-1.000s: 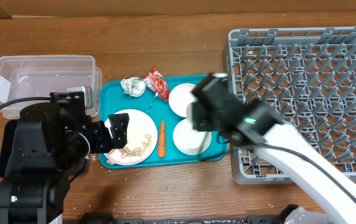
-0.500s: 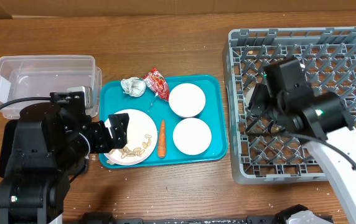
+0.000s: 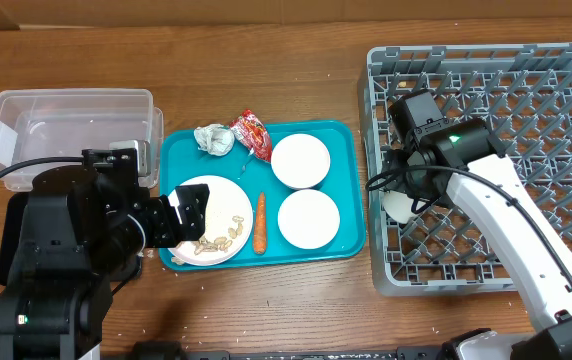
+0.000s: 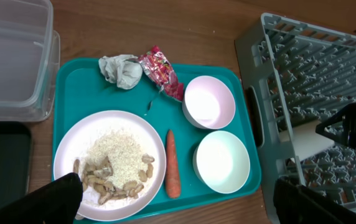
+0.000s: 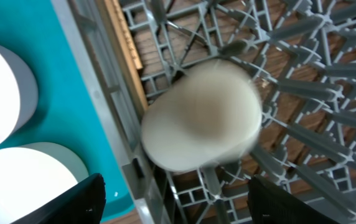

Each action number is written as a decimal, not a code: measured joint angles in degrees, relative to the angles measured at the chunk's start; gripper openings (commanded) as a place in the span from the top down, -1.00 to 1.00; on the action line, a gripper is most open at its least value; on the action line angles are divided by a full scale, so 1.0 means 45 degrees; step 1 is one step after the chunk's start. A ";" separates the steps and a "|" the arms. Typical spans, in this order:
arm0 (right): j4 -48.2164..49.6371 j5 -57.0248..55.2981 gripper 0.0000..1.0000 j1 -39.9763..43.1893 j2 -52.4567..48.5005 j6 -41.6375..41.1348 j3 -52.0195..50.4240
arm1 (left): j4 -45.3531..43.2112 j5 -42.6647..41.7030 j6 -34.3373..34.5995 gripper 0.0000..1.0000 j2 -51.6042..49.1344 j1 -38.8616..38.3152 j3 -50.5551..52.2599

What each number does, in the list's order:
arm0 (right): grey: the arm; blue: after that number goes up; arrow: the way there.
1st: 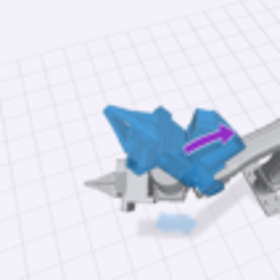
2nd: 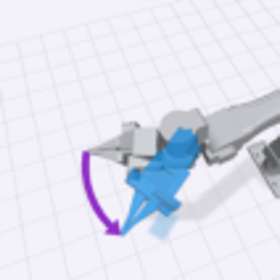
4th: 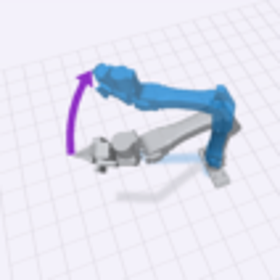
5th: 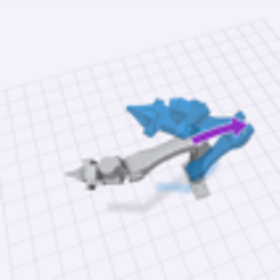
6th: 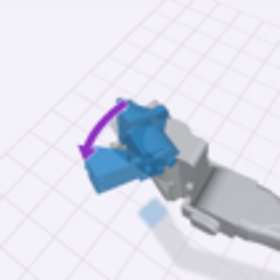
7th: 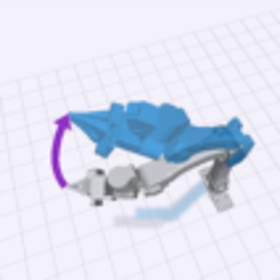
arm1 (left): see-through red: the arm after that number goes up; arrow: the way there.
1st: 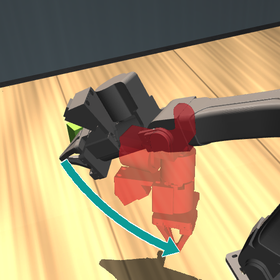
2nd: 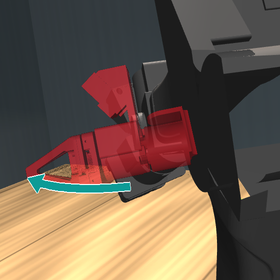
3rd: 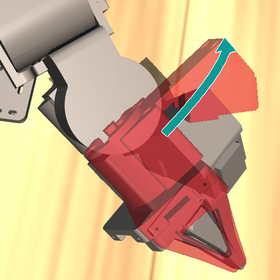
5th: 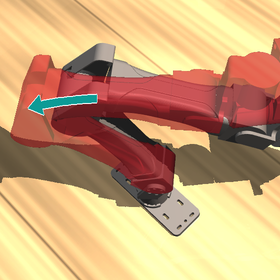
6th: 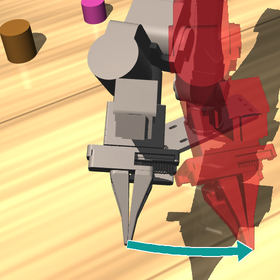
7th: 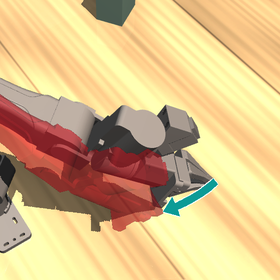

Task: Sort waste into correct bins and load items into the dishwasher
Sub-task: 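Carry the white cup with the right gripper into the dish rack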

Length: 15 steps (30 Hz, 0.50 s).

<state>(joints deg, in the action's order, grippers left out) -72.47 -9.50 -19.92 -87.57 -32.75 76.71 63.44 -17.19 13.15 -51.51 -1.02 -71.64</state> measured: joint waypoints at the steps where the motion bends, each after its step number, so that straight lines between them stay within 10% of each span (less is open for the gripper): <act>1: 0.0010 0.0053 -0.51 0.0000 0.0053 0.0000 0.0005 | 0.0005 0.0000 0.0000 -1.00 0.0000 0.0000 0.0000; 15: 0.1564 0.3623 -0.22 -0.2443 0.2521 0.2642 0.0520 | 0.0272 -0.0282 0.0000 -1.00 0.0000 0.0000 0.0000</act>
<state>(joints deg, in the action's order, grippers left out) -65.43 6.81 -30.92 -76.23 -20.86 79.05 64.66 -18.46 13.15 -51.51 -1.02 -71.64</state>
